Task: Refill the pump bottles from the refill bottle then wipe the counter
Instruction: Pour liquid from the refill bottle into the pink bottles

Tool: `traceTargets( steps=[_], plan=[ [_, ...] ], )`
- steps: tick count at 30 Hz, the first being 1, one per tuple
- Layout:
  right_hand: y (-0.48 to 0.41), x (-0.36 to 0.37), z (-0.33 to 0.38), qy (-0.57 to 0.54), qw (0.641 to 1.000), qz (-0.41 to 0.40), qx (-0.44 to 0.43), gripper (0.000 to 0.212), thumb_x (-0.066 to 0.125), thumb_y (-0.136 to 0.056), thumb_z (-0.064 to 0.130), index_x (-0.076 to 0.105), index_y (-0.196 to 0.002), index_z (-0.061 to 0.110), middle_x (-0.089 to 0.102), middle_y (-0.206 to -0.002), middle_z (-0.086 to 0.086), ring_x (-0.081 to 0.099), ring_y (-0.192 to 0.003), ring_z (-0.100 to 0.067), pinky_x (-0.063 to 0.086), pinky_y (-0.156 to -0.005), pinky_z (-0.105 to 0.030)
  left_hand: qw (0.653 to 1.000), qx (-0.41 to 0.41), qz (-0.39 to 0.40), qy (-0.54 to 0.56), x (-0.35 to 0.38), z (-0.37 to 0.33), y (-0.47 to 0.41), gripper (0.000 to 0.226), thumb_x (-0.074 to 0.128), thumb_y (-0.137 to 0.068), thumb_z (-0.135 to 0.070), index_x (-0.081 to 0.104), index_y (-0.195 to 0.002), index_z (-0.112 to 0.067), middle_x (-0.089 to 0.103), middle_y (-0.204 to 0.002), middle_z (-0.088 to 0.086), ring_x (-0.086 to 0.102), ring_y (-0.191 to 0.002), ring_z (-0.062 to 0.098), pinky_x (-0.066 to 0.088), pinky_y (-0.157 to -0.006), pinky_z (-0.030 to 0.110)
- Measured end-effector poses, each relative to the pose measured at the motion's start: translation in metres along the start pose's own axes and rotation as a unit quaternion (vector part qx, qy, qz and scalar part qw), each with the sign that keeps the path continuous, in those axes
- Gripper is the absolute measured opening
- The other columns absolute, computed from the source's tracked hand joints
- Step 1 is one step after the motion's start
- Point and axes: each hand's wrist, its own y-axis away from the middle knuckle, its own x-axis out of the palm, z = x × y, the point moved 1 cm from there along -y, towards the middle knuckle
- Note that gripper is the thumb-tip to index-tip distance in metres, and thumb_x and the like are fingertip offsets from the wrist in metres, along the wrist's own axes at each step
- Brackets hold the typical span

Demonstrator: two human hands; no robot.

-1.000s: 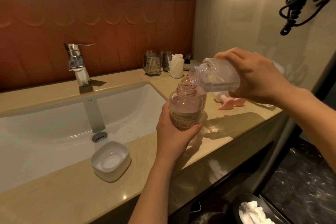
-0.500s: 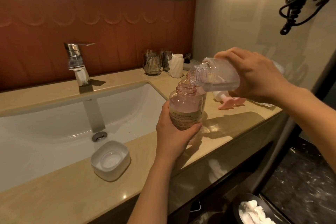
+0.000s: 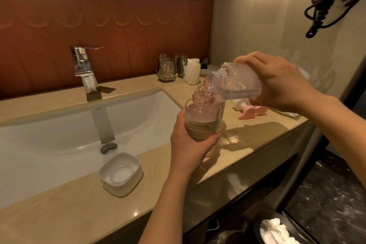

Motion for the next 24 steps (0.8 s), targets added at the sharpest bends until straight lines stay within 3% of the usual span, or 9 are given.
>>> traceTargets(
  steps=[24],
  plan=[
    [-0.0001, -0.0044, 0.0036, 0.003, 1.0, 0.009, 0.008, 0.087, 0.088, -0.053, 0.02, 0.046, -0.129, 0.014, 0.053, -0.121, -0.012, 0.053, -0.096, -0.034, 0.032, -0.075, -0.033, 1.0, 0.004, -0.002, -0.006, 0.0004, 0.0023, -0.0008, 0.081, 0.086, -0.064, -0.025, 0.035, -0.125, -0.043, 0.047, -0.108, -0.033, 0.043, -0.094, -0.03, 0.039, -0.075, -0.003]
  ],
)
